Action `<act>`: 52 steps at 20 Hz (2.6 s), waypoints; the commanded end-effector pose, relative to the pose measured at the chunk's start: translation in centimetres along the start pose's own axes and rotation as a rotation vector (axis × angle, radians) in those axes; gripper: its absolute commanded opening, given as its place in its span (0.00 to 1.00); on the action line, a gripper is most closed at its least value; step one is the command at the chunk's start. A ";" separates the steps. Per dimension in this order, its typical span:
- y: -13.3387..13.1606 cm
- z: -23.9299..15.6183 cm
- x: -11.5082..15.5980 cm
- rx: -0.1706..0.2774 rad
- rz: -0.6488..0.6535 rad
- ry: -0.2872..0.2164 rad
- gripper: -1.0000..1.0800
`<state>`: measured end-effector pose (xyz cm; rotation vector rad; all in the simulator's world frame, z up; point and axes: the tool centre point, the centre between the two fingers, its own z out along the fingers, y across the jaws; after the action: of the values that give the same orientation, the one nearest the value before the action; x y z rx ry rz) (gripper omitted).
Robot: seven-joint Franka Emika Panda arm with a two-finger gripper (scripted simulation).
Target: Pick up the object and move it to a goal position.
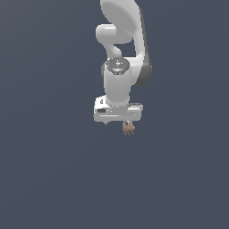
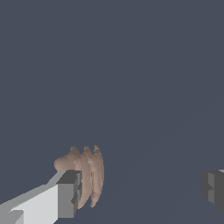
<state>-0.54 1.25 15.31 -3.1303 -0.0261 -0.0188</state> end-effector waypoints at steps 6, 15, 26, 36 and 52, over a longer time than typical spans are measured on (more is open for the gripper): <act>-4.1 3.5 -2.9 -0.008 -0.054 -0.008 0.96; -6.6 5.6 -5.1 -0.010 -0.090 -0.013 0.96; -6.5 8.3 -5.2 -0.010 -0.090 -0.013 0.96; -6.6 10.7 -5.2 -0.010 -0.090 -0.013 0.00; -5.8 9.6 -4.8 -0.010 -0.090 -0.012 0.00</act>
<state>-5.51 7.41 5.32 -3.1369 -0.1694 0.0002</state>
